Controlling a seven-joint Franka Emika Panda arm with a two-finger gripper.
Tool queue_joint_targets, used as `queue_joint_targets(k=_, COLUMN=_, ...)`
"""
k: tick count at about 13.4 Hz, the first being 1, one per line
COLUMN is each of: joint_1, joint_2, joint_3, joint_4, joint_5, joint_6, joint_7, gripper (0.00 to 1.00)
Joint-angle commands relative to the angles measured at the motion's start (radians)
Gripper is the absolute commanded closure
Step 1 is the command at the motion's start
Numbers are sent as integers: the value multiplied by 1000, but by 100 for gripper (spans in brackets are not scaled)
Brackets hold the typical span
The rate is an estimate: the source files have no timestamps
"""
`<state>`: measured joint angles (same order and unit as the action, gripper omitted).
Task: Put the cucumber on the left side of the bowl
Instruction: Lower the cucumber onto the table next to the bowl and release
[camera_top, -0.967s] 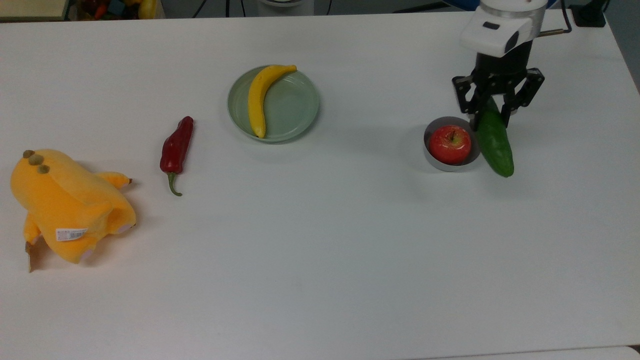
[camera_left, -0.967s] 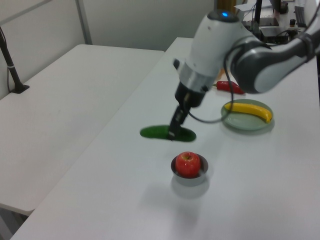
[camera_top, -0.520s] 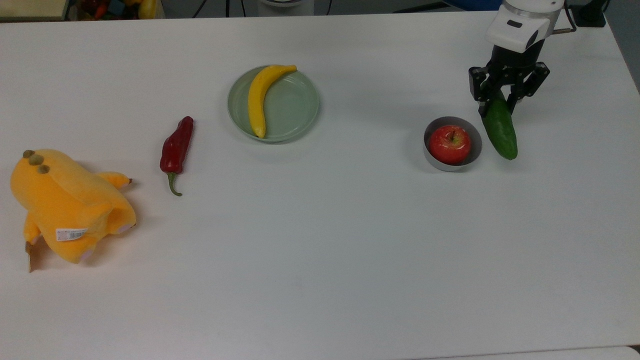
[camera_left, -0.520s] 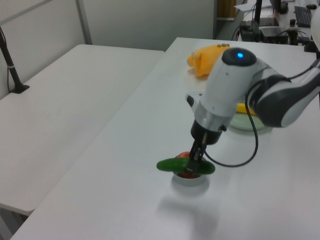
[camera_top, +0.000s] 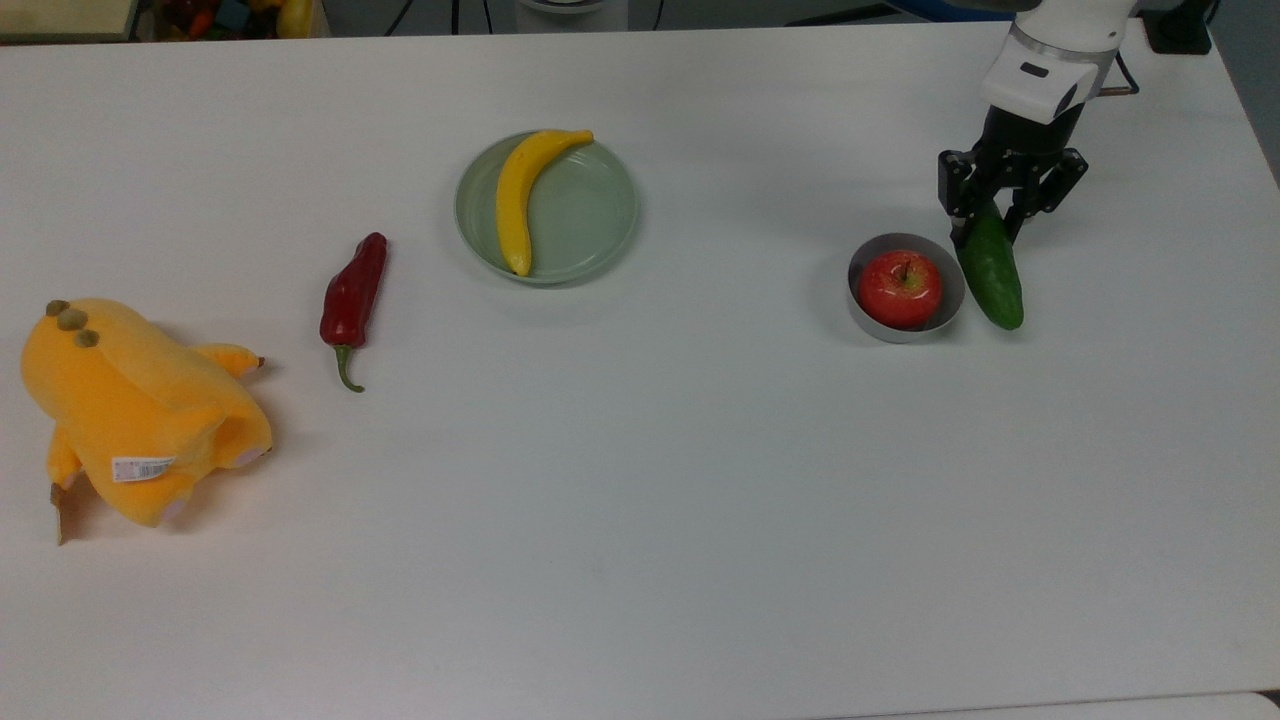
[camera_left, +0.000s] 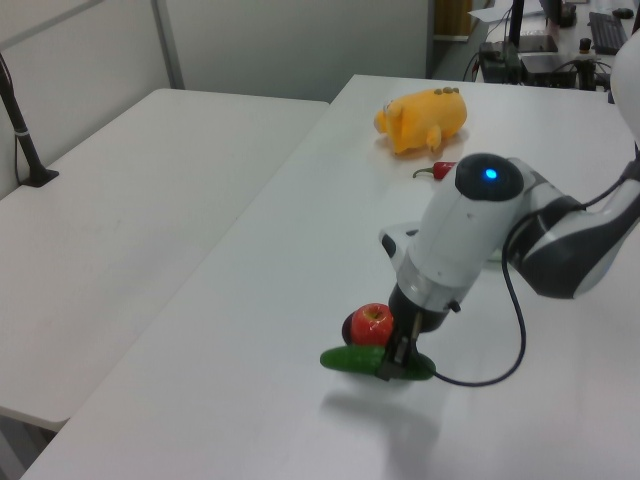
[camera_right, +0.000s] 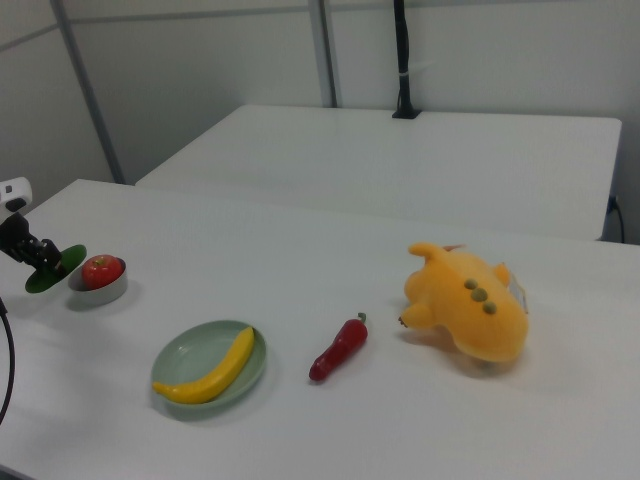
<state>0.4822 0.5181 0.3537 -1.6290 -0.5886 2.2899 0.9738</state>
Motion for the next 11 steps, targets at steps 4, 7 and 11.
queue_joint_targets(k=4, joint_1=27, joint_2=25, joint_3=-4, joint_4=-11, joint_5=-31, joint_6=23, joint_7=51, gripper=91)
queue_joint_targets(k=7, joint_1=24, joint_2=31, joint_3=-4, joint_4=-11, joint_5=-30, joint_6=23, joint_7=52, gripper=58)
queue_joint_targets(k=11, joint_1=22, joint_2=31, joint_3=-4, joint_4=-11, joint_5=-30, joint_6=22, joint_7=52, gripper=30)
